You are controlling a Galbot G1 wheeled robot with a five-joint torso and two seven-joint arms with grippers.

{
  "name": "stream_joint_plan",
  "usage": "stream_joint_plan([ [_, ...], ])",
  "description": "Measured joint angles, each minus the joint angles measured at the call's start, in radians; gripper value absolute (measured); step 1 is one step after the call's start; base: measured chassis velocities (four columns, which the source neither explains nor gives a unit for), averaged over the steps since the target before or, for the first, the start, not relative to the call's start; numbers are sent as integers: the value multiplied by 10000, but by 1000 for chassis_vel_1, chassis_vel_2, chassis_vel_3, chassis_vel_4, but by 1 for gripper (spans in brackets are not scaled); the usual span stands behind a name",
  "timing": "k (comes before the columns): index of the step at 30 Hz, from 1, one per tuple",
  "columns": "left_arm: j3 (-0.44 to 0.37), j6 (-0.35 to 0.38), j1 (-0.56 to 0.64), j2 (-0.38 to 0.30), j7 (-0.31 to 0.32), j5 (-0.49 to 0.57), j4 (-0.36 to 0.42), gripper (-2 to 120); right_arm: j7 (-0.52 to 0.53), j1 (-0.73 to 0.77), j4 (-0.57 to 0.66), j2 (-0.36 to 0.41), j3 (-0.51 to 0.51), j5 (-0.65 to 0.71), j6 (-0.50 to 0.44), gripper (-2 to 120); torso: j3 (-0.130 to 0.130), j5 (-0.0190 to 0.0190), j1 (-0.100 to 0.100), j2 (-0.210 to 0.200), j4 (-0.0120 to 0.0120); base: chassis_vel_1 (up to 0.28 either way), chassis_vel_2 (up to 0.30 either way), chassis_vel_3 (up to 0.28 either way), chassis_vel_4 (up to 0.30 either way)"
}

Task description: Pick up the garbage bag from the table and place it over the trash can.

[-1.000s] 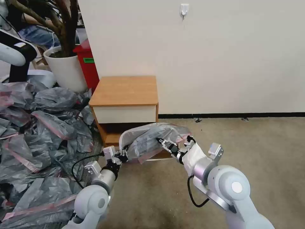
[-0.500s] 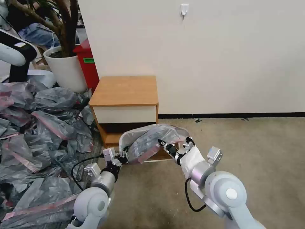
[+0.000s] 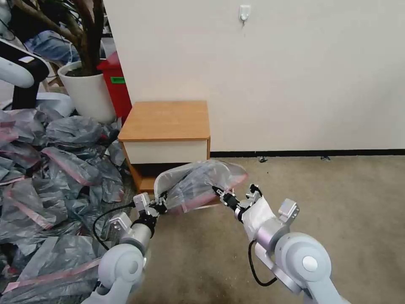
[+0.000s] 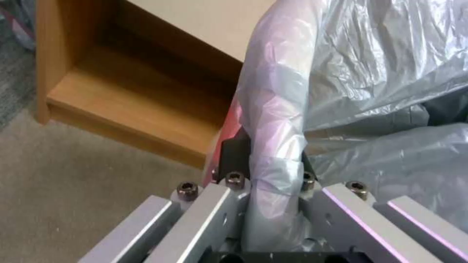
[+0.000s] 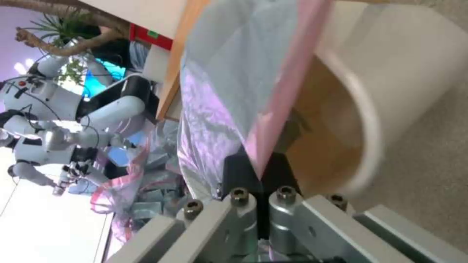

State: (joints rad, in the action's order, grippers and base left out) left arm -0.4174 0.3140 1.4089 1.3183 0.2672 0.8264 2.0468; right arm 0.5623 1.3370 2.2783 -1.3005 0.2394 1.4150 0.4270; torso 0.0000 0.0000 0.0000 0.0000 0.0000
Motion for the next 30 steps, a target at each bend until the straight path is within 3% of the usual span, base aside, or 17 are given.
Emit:
stream_joint_plan([
  [17, 0, -155, -231, 60, 728, 763, -49, 3, -125, 366, 74, 82, 222, -54, -69, 0, 0, 0, -1, 0, 0, 0, 0, 0, 0],
  [30, -157, 221, -216, -56, 1130, 1641, 308, 3, -322, 360, -424, 202, 129, -686, -359, 0, 0, 0, -1, 0, 0, 0, 0, 0, 0],
])
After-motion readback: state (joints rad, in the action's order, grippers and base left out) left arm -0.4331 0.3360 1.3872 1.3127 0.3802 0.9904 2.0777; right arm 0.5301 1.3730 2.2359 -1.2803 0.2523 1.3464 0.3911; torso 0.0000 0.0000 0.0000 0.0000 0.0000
